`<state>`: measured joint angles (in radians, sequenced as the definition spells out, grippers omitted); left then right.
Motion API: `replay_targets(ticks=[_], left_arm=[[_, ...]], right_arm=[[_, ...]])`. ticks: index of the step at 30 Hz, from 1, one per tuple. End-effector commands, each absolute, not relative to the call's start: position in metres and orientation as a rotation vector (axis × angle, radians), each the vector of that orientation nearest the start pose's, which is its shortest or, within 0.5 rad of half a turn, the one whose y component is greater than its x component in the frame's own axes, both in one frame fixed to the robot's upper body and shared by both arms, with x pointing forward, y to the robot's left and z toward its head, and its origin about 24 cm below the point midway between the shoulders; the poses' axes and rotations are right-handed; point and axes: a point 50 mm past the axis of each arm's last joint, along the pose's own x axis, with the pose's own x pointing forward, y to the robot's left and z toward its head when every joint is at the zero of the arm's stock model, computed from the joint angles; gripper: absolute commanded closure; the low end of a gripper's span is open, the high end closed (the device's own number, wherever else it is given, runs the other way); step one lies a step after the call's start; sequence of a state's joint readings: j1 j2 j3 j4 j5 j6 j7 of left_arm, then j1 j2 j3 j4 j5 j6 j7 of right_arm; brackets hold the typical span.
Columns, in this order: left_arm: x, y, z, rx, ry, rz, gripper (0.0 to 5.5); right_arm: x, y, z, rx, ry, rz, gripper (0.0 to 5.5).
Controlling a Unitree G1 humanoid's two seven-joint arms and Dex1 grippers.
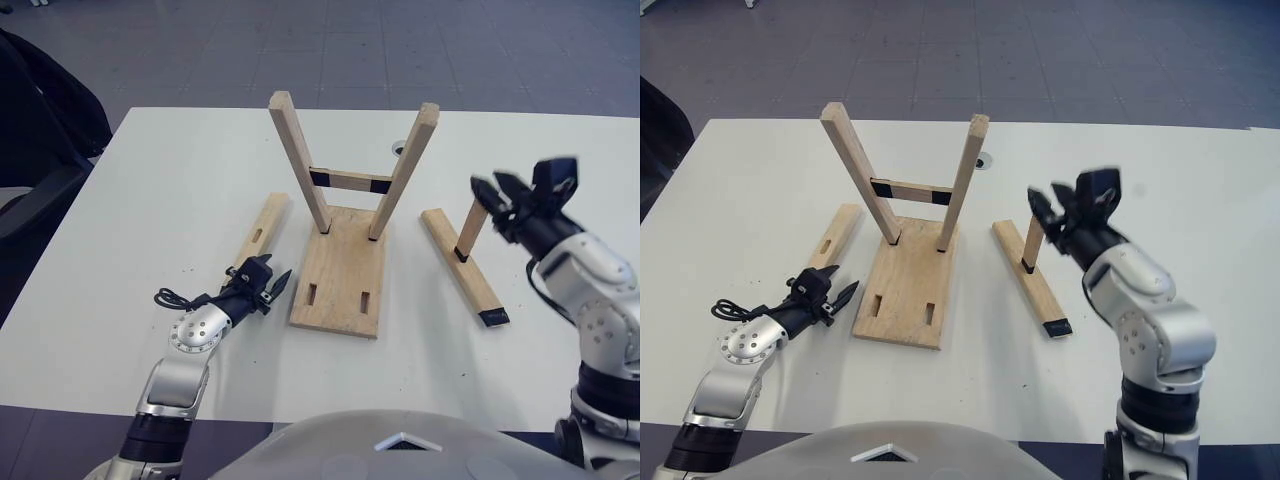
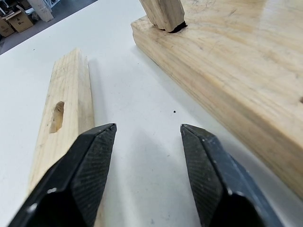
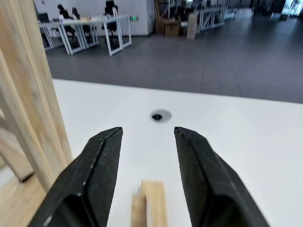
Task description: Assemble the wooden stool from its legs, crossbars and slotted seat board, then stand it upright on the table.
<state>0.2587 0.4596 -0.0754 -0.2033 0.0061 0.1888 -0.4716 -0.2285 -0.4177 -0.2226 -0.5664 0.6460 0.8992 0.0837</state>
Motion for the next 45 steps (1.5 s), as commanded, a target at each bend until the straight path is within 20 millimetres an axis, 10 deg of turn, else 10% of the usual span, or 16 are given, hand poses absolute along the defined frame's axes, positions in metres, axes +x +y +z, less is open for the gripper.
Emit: replay_targets(ticks=[1,6,23,33,37,42,45], left_arm=[[0.192,0.200,0.019,0.388,0.363,-0.509,2.99],[0.199,0.198,0.021,0.389,0.349,-0.511,2.99],[0.197,0.197,0.021,0.385,0.355,-0.512,2.99],[0.196,0.196,0.019,0.379,0.359,-0.508,2.99],[0.196,0.197,0.020,0.380,0.360,-0.509,2.99],[0.195,0.197,0.017,0.371,0.368,-0.500,2.99],[0.195,0.196,0.017,0.366,0.370,-0.498,2.99]], right_arm=[[0.282,-0.177,0.212,0.185,-0.022,0.306,3.49],[0.304,-0.166,0.199,0.247,0.069,0.256,3.49],[0.289,-0.153,0.158,0.251,0.254,0.232,3.49],[0.298,-0.143,0.258,0.303,-0.188,0.377,3.49],[0.299,-0.160,0.185,0.245,0.081,0.247,3.49],[0.256,-0.174,0.061,0.166,0.549,0.171,3.49],[0.252,-0.189,0.052,0.117,0.605,0.123,3.49]])
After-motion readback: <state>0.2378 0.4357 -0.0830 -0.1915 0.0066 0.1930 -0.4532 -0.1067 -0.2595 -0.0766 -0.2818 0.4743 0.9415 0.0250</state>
